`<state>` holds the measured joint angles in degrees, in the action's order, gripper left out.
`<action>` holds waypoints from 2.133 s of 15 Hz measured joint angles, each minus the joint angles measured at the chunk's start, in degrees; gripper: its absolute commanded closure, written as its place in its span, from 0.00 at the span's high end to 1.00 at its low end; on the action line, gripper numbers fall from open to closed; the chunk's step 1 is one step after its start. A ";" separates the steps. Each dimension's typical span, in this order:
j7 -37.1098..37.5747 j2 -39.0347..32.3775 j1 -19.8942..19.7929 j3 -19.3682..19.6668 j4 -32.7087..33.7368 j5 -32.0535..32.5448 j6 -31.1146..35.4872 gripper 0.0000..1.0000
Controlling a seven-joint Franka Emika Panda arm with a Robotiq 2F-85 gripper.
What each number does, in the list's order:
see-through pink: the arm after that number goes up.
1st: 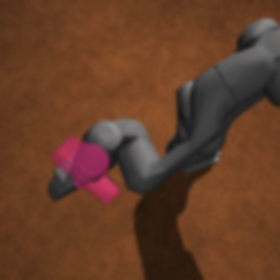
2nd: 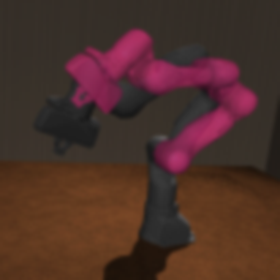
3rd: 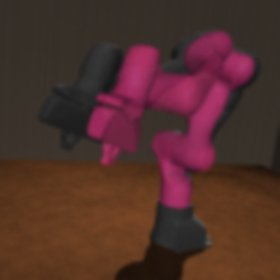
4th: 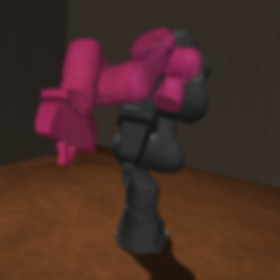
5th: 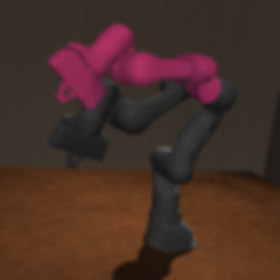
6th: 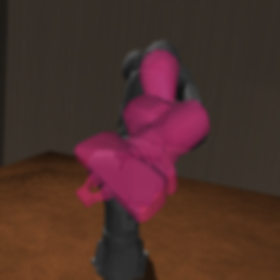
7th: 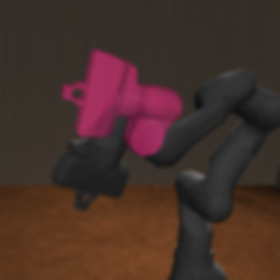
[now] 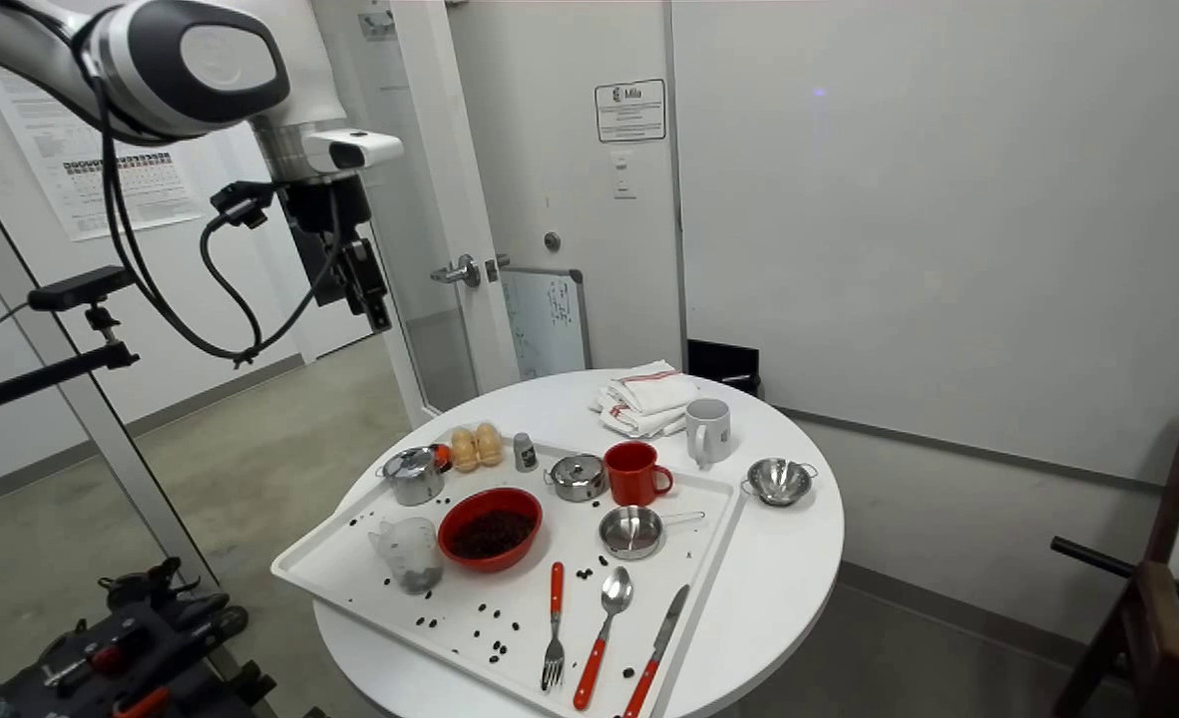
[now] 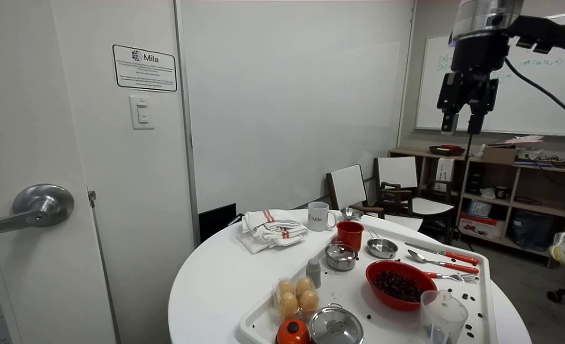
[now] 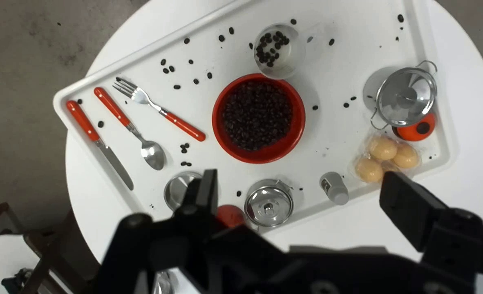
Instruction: Take the spoon and use it to stir the contents in the orange bowl then place the spoon on the table
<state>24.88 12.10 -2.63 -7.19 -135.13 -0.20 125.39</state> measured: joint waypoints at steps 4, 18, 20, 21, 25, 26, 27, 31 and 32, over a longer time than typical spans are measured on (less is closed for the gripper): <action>-5.34 -8.46 0.02 2.03 4.63 0.20 -4.90 1.00; -12.88 -26.07 -0.33 11.12 9.01 9.60 -3.29 1.00; -12.87 -27.76 -0.56 11.79 9.02 9.27 -0.82 1.00; -12.86 -28.55 -0.79 12.12 9.05 9.11 0.69 1.00; -12.88 -32.09 -1.69 14.11 9.94 9.23 4.73 1.00; -13.02 -33.00 -1.88 14.61 10.28 9.35 5.24 1.00; -13.40 -33.82 -2.00 15.04 10.56 9.63 5.60 1.00; -15.11 -36.33 -2.01 16.17 10.98 11.96 6.55 1.00; -15.10 -36.86 -2.01 16.43 11.06 12.05 6.92 1.00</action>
<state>9.78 -24.76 -4.64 9.24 -124.07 11.86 132.31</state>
